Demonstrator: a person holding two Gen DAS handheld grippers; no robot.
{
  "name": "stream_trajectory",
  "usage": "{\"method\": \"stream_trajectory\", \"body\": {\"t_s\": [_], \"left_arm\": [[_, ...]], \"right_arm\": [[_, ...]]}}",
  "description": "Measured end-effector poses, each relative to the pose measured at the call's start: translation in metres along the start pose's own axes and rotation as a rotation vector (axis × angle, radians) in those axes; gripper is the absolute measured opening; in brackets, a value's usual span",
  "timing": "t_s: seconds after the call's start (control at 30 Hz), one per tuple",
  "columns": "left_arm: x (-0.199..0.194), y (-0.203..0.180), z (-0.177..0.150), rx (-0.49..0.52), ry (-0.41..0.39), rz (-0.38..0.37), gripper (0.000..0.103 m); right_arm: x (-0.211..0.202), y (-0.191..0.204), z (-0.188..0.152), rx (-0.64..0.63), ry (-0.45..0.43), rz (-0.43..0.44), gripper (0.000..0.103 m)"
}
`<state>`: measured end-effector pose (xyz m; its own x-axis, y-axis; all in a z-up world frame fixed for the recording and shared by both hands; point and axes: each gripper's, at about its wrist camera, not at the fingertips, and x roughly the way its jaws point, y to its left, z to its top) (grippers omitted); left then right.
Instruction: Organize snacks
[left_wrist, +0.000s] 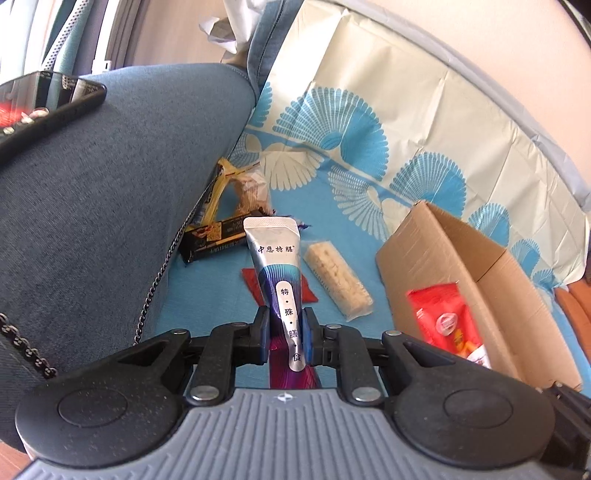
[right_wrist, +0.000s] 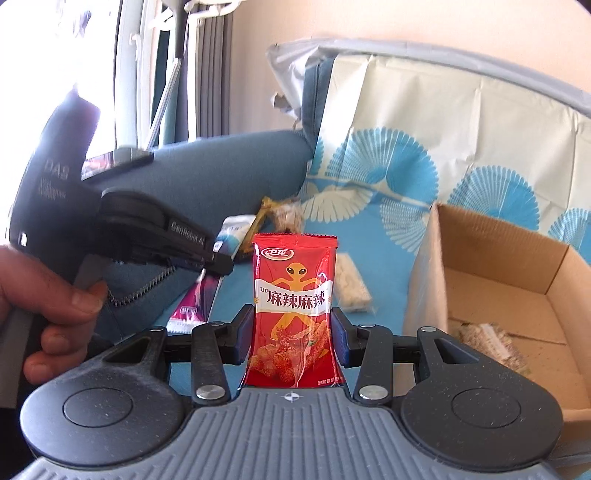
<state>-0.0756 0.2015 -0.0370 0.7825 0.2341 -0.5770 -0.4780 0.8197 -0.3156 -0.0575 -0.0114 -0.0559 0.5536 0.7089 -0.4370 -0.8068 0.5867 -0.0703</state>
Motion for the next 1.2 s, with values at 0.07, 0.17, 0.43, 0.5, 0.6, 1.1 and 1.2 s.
{"method": "stream_trajectory", "body": {"t_s": [0.07,0.17,0.43,0.5,0.6,1.1,1.2], "left_arm": [[-0.008,-0.001,0.003,-0.006,-0.012,-0.015,0.019],[-0.021,-0.003,0.010,-0.030,-0.032,-0.042,0.019],[-0.045,-0.018,0.014,0.008,-0.071,-0.079,0.019],[-0.047,-0.017,0.015,0.006,-0.073,-0.085,0.019],[-0.042,-0.015,0.012,0.013,-0.066,-0.081,0.019],[-0.015,-0.027,0.014,0.033,-0.028,-0.092,0.019],[-0.014,-0.030,0.013,0.047,-0.023,-0.083,0.019]], "right_arm": [[-0.007,-0.004,0.006,0.009,-0.025,-0.005,0.045],[-0.018,-0.013,0.019,0.026,-0.067,-0.017,0.045],[-0.049,-0.068,0.070,0.084,-0.214,-0.089,0.045],[-0.055,-0.085,0.076,0.084,-0.236,-0.112,0.045],[-0.056,-0.115,0.078,0.091,-0.244,-0.159,0.045],[-0.038,-0.177,0.019,0.225,-0.196,-0.240,0.045],[-0.036,-0.185,0.015,0.239,-0.178,-0.261,0.044]]}}
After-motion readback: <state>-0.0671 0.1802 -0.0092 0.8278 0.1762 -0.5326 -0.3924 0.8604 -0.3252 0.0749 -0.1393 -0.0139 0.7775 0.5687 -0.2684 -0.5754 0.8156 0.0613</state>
